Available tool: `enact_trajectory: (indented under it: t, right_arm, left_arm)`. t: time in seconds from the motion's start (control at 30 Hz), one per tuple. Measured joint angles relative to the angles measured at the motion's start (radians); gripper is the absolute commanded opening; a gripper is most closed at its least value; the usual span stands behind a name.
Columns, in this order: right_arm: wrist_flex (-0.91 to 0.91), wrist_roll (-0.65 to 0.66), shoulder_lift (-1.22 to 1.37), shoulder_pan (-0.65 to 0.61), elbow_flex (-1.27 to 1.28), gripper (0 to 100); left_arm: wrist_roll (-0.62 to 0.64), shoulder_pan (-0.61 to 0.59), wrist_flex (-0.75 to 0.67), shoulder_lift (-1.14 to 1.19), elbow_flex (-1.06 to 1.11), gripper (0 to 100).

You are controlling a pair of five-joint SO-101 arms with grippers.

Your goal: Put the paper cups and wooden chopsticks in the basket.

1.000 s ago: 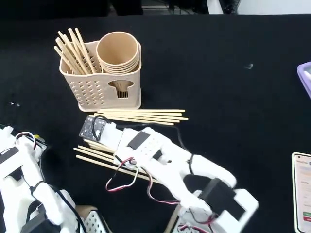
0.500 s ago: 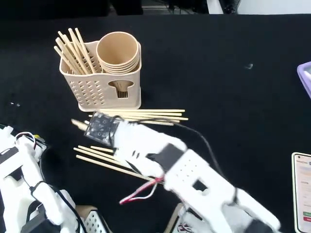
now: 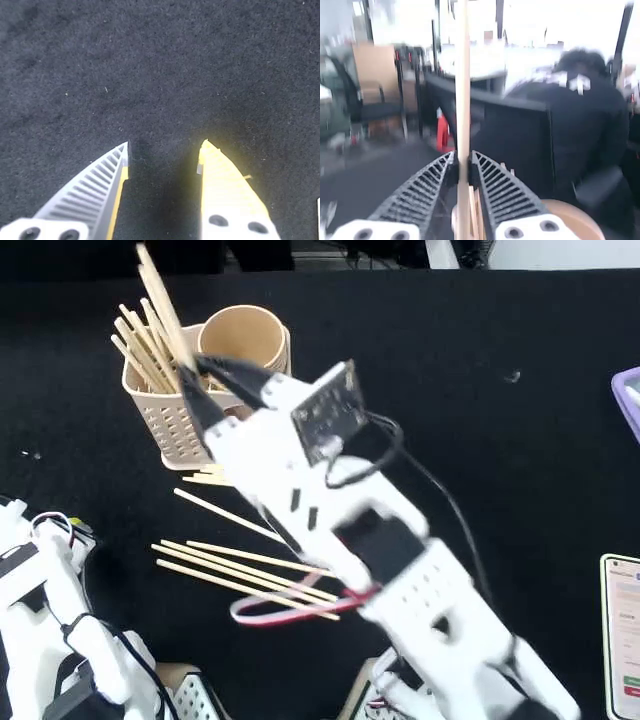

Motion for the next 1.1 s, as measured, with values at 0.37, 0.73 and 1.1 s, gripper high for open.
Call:
enact_trajectory:
  t: [0.37,0.73,1.1]
  right_arm:
    - [-0.258,-0.009,0.512,-0.003,-0.420,1.1]
    - [-0.258,-0.009,0.802,0.078,-0.563,1.1]
    - [-0.258,-0.009,0.821,0.110,-0.546,7.4]
  left_arm:
    - [0.000,0.000,0.000,0.000,0.000,22]
    - [0.000,0.000,0.000,0.000,0.000,22]
    - [0.000,0.000,0.000,0.000,0.000,22]
